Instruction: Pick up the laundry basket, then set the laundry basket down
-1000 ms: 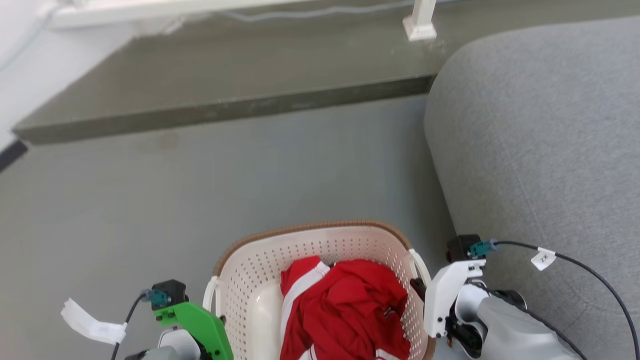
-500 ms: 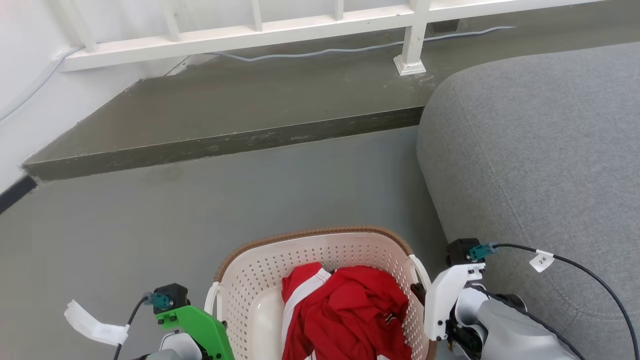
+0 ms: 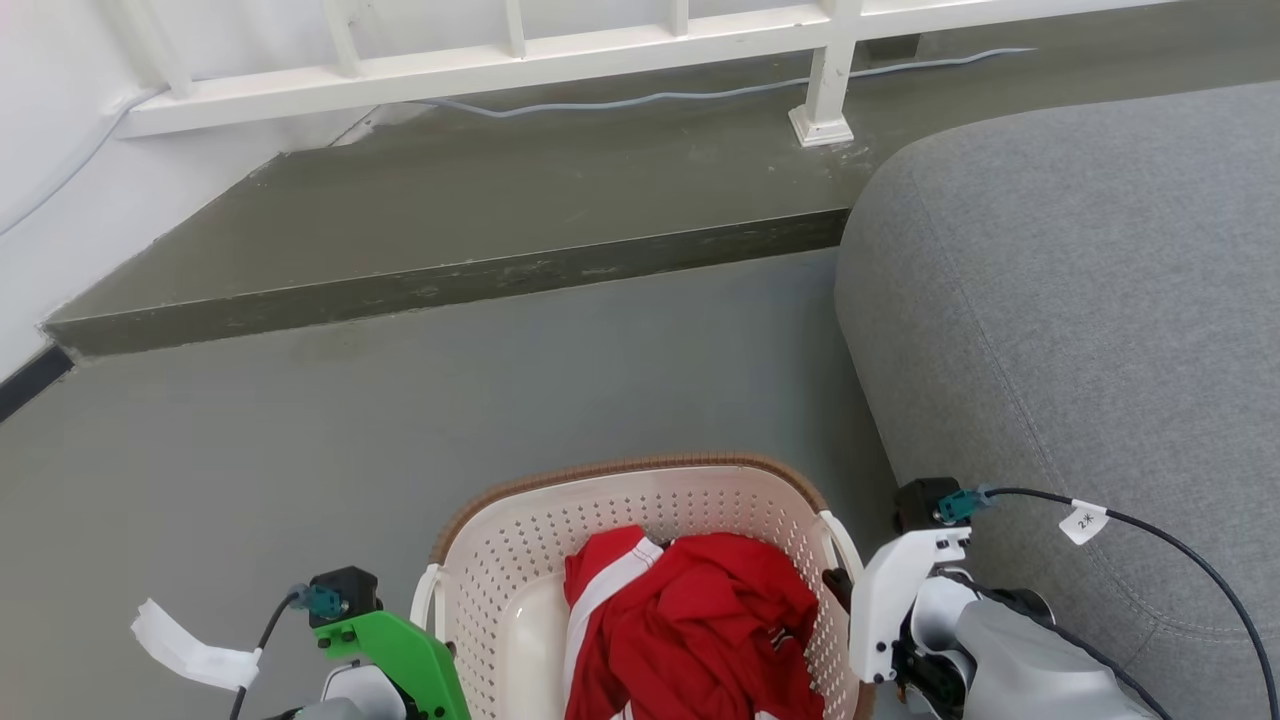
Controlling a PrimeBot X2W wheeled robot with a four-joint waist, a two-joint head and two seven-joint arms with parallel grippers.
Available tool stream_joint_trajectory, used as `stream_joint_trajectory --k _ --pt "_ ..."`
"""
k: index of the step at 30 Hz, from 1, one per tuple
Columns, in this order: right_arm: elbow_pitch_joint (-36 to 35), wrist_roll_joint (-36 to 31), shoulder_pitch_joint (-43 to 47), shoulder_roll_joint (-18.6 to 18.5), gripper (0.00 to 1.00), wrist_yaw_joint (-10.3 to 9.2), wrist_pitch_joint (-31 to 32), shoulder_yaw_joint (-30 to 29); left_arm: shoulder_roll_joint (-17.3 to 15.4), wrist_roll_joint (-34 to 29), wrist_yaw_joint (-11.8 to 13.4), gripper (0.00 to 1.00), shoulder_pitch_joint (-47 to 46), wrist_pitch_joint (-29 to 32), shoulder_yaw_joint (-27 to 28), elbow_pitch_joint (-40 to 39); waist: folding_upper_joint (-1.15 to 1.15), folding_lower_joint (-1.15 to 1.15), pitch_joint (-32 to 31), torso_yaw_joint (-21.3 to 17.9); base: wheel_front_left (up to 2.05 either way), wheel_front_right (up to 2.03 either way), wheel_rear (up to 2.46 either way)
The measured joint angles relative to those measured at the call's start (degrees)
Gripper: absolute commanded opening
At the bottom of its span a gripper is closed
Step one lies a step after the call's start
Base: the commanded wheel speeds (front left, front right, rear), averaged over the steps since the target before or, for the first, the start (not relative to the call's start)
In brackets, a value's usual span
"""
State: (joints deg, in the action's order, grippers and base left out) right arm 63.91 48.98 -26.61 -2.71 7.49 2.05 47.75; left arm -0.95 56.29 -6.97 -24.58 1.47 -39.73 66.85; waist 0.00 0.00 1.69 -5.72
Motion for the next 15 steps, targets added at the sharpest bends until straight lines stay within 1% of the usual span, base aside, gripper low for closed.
stream_joint_trajectory --k 8,15 --pt "0.2 0.5 -0.3 -0.1 0.00 0.00 -0.3 0.6 0.0 0.6 0.4 0.00 0.0 0.0 -0.7 -0.4 0.00 0.00 0.5 0.1 0.00 0.00 0.00" --pt "0.3 0.5 -2.9 -0.3 0.00 -0.01 -1.6 0.6 -0.2 1.0 1.0 0.00 -1.4 -1.3 -0.9 -1.6 0.00 0.00 3.5 0.1 0.00 0.00 0.00"
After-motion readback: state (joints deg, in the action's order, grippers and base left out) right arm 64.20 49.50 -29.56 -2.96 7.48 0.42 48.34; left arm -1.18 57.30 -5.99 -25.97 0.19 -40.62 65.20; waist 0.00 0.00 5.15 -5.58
